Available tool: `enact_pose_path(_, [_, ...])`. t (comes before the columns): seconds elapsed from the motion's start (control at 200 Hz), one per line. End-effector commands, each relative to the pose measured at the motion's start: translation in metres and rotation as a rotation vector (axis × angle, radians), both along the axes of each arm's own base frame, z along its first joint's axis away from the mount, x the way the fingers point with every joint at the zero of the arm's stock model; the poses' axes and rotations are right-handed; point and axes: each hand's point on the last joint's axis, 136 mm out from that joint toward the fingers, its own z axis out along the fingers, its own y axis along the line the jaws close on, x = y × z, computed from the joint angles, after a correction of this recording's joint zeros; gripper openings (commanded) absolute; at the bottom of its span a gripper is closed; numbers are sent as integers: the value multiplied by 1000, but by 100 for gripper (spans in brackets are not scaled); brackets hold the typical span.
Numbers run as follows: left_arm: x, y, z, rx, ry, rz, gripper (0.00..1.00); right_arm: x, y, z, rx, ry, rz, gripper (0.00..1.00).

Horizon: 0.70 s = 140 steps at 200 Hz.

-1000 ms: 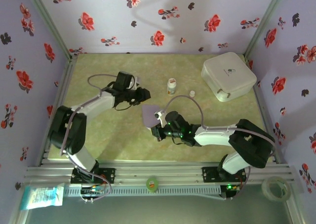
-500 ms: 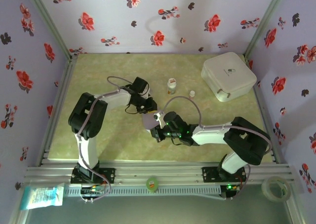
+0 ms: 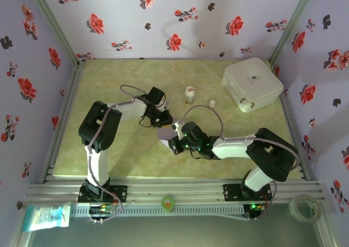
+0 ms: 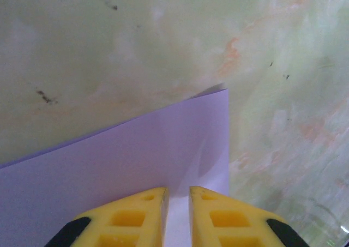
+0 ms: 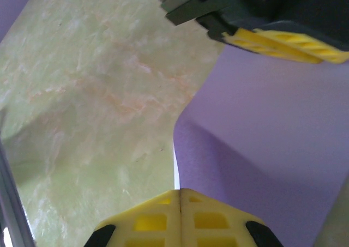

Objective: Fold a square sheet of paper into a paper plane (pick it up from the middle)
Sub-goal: Third fold the triangle at the center of the table.

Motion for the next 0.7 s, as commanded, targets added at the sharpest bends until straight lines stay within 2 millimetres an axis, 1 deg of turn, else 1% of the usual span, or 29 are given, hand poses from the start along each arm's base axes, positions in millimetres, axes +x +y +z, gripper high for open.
enact_pose_path(0.0, [-15, 10, -25, 78, 45, -18, 18, 12, -4, -4, -18, 15, -42, 0])
enact_pose_path(0.275, [-14, 9, -23, 76, 39, -13, 18, 26, -14, -12, -73, 5, -86, 0])
enact_pose_path(0.58, [-15, 10, -23, 68, 37, 1, 18, 39, -17, -14, -101, 34, -123, 0])
enact_pose_path(0.695, [-15, 10, -21, 65, 33, 1, 18, 40, -17, -17, -123, 39, -120, 0])
